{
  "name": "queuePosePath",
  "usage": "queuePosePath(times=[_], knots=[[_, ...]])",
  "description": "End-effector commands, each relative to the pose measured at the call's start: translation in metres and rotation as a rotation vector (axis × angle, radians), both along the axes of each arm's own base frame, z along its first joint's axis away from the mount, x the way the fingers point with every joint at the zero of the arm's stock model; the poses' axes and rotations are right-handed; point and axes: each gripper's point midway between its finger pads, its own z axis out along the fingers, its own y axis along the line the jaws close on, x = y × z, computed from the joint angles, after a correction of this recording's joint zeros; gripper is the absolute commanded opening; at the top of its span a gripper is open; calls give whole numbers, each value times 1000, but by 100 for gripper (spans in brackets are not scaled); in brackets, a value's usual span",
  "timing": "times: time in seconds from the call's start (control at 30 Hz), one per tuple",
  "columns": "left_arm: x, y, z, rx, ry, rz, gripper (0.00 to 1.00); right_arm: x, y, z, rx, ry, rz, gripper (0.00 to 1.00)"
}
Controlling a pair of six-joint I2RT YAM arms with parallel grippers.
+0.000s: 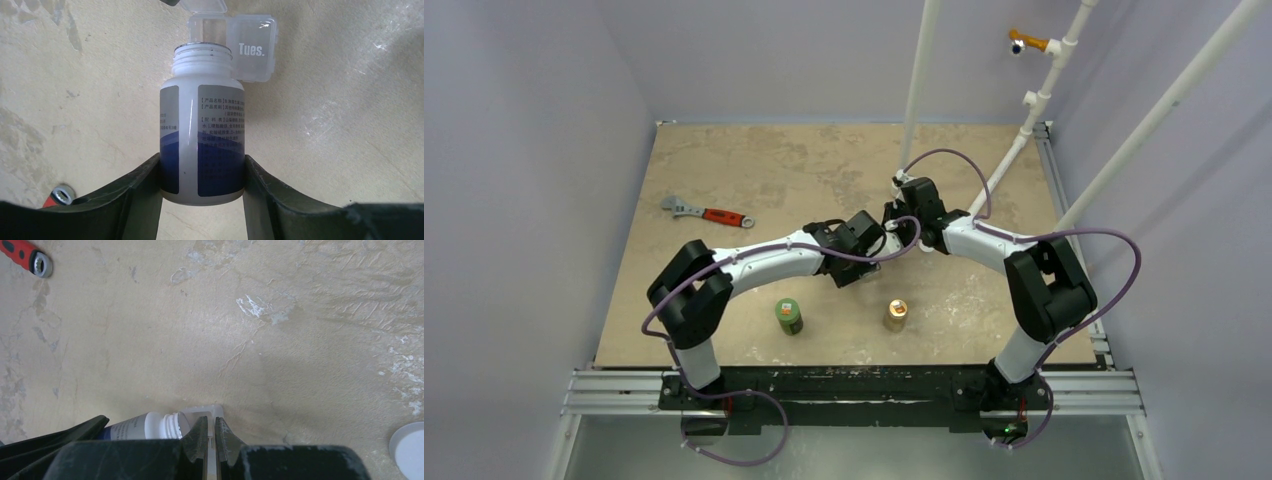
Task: Sort the pills into containers
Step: Pour the pill into the pill container.
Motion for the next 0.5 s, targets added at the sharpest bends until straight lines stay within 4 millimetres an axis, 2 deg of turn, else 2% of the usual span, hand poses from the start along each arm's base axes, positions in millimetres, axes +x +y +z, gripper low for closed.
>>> queuePosePath(times=[0.0,0.47], knots=[[-7,-10,4,-73,104,17,0,2,0,17,21,-46,3,0],[-11,-7,-2,-180,307,119,0,1,1,16,19,-43,7,0]])
